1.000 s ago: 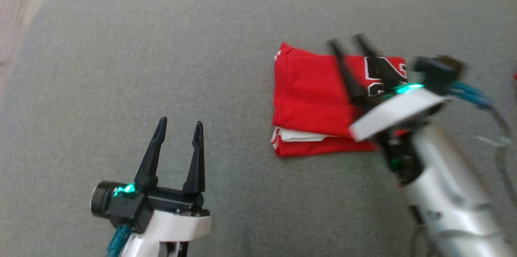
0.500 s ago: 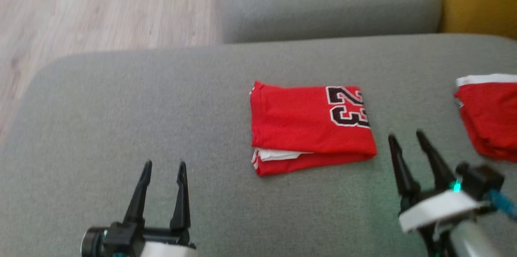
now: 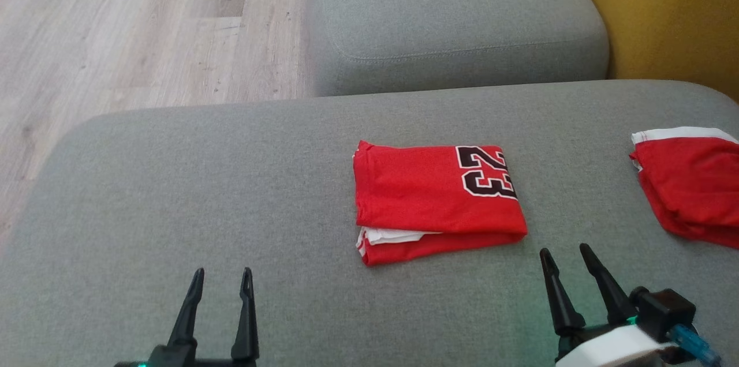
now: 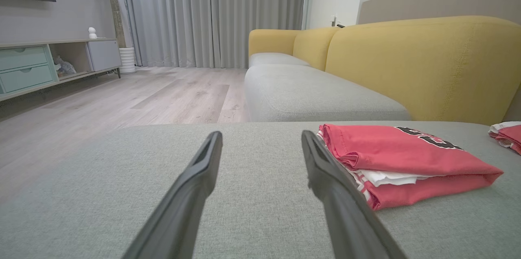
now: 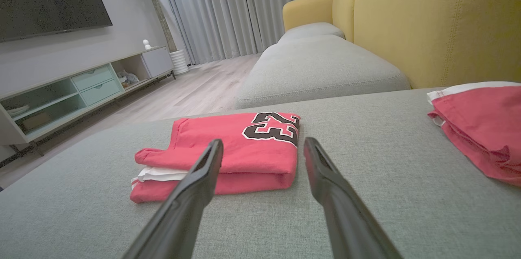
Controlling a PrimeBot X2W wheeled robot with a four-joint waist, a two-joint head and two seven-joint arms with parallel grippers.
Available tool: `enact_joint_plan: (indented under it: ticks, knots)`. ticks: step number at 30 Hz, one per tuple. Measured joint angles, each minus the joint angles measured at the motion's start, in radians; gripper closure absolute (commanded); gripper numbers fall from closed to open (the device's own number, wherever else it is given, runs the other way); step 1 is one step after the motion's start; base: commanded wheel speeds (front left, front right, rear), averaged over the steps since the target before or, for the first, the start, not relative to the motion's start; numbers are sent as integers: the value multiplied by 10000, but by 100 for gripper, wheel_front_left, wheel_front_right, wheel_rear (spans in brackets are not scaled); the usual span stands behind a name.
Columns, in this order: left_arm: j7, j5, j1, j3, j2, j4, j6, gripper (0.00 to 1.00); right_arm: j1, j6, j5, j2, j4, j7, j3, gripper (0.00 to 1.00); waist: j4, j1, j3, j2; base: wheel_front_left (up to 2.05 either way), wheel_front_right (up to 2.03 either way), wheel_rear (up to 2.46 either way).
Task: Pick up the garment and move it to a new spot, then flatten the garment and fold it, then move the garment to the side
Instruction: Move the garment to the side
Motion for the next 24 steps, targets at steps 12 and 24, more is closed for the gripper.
enact_joint_plan:
  ticks: [12,24]
  knots:
    - [0,-36,30,13,0,188,-2,0,1,0,-242,52,38,0,-75,0,-5,1,-72,0,0,0,0]
    - [0,-52,35,-2,0,184,100,0,-1,0,-245,119,153,0,-94,0,-82,1,-65,0,0,0,0]
